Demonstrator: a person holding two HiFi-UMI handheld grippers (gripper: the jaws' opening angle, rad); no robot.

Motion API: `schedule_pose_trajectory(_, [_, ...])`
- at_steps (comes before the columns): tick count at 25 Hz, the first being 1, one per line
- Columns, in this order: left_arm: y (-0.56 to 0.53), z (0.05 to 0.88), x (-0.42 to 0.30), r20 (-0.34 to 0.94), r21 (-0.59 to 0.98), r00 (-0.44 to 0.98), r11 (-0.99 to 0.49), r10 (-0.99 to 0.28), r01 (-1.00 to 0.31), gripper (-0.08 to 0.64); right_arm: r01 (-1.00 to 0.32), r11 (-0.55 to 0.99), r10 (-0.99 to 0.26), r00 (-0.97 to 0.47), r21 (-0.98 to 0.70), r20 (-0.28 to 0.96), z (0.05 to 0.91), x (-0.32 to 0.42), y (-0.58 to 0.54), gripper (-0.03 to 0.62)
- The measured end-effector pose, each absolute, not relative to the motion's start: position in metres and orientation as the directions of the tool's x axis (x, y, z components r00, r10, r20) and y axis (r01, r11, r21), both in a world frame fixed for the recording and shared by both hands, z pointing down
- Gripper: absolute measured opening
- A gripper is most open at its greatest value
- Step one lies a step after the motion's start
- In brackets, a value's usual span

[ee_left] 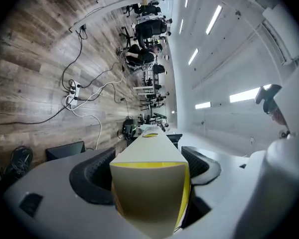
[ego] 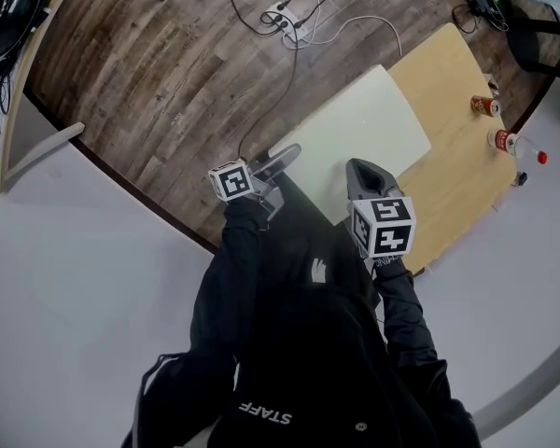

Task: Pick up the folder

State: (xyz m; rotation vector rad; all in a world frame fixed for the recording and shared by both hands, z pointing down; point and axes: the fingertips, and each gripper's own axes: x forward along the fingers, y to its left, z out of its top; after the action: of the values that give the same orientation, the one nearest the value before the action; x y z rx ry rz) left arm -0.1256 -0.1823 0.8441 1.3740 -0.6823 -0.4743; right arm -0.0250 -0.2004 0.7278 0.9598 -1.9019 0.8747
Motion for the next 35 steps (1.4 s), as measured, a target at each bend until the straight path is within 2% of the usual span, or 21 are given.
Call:
schedule_pose_trajectory(3, [-0.19,0.836,-0.117,0.123,0.992,0.744,0.077,-0.657,-0.097,0.405,-0.859,0.467,-0.298,-0.377,-0.211,0.877,0.726,-0.022,-0.199,0.021])
schedule_pose_trajectory(4, [-0.192,0.833,-0.117,0.124,0.992,0.745,0.062,-0.655,-0.111,0.366,-0.859,0.466,-0.3,-0.378,-0.211,0.876,0.725,-0.022,-0.198,0.021])
schedule_pose_trajectory(6, [-0.194,0.828,-0.119,0.133,0.99,0.733,0.056,-0.667,-0.129,0.335,-0.86,0.464,-0.303,-0.38,-0.213,0.874,0.722,-0.022,-0.196,0.021])
schedule_pose_trajectory(10, [-0.196,0.807,-0.121,0.142,0.983,0.711,0.015,-0.688,-0.182,0.305,-0.861,0.461,-0.32,-0.389,-0.217,0.864,0.714,-0.017,-0.192,0.021])
schedule_pose_trajectory(21, [-0.207,0.704,-0.116,0.225,0.855,0.682,-0.196,-0.696,-0.481,0.291,-0.868,0.438,-0.433,-0.431,-0.233,0.792,0.65,0.007,-0.185,0.021])
schedule_pose_trajectory(35, [-0.218,0.542,-0.08,0.194,0.639,0.642,-0.401,-0.742,-0.657,0.291,-0.888,0.411,-0.643,-0.443,-0.207,0.625,0.532,0.047,-0.187,0.021])
